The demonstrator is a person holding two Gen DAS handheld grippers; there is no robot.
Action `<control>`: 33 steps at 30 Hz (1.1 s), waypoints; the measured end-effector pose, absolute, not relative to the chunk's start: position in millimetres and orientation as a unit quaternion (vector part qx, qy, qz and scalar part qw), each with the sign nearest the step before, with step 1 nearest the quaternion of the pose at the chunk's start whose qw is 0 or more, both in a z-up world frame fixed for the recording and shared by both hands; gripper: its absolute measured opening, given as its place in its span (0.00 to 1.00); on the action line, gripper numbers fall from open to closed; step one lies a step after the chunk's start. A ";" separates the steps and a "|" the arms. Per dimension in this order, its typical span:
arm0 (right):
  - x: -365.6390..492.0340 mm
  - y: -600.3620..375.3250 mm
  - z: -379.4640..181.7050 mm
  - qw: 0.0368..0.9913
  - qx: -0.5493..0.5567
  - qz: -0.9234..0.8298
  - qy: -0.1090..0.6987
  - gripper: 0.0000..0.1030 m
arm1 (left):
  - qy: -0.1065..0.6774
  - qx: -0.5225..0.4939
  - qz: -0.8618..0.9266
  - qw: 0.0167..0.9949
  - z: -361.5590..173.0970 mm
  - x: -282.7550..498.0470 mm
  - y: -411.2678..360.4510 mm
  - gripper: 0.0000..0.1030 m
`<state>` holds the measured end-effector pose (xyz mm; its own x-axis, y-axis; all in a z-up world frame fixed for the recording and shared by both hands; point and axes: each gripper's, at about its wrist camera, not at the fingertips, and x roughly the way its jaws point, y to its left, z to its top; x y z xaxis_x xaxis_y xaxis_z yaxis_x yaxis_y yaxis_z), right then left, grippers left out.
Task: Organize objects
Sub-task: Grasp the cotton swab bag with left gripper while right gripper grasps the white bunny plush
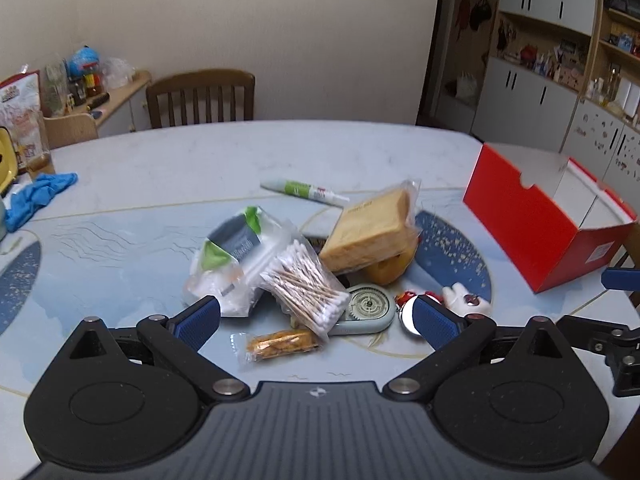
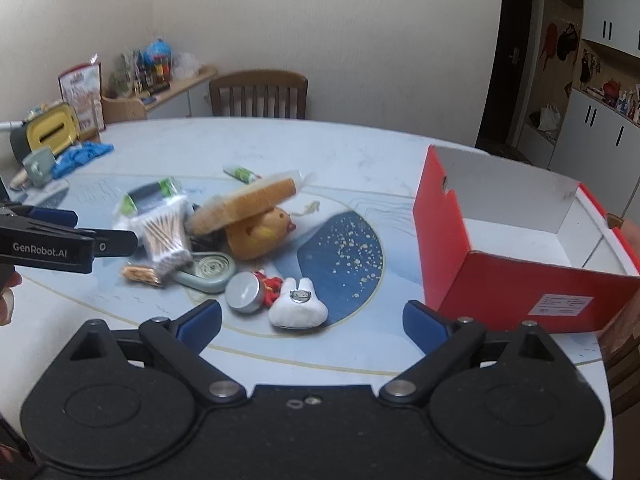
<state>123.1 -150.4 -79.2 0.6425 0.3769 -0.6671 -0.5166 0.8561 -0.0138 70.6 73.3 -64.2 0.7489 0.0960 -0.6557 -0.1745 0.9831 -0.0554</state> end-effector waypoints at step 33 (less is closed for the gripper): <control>189.8 -97.1 -147.9 0.861 -0.123 0.238 0.433 0.57 | 0.429 -0.091 0.066 0.896 -120.0 149.8 92.2 0.53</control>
